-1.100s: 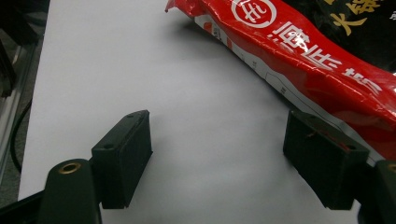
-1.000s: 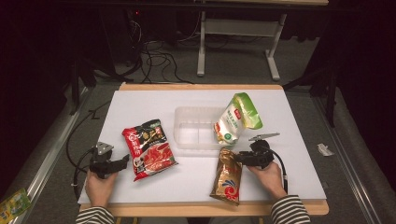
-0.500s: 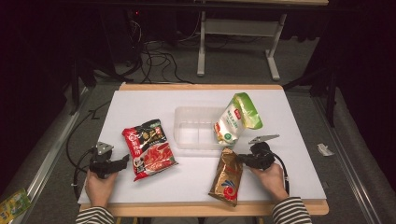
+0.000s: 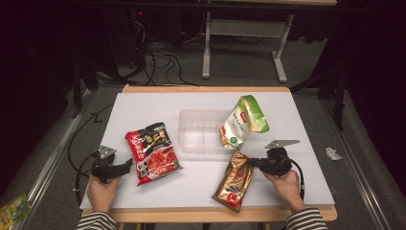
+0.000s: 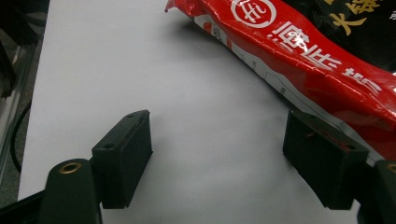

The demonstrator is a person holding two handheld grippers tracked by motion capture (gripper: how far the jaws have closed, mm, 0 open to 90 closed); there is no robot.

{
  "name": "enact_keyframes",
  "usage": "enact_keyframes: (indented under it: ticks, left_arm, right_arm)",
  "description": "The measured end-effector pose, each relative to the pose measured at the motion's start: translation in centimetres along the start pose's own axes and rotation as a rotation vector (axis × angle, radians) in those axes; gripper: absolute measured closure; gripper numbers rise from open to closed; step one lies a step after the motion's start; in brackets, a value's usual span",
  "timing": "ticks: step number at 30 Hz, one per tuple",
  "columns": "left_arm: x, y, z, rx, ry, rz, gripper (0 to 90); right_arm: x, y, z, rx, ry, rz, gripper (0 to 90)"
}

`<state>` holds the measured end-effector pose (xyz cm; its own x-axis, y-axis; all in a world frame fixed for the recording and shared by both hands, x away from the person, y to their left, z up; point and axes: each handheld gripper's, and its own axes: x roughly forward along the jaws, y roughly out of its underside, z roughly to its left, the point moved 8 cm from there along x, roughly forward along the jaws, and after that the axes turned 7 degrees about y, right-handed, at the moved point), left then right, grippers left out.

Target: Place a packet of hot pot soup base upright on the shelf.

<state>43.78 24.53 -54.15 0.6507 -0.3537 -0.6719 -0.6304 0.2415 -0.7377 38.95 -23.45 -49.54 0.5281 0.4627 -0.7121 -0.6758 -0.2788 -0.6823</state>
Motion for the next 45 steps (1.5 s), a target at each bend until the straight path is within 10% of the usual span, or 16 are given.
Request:
enact_keyframes:
  ticks: [15,45]
  left_arm:
    - [0.0,0.0,-0.1,0.009,0.008,-0.008,27.2]
    - [0.0,0.0,-0.1,0.011,0.005,-0.007,26.7]
  right_arm:
    - [-4.9,-3.7,1.3,-0.022,-0.020,-0.073,90.0]
    - [-8.5,-8.9,2.4,0.013,-0.085,-0.197,90.0]
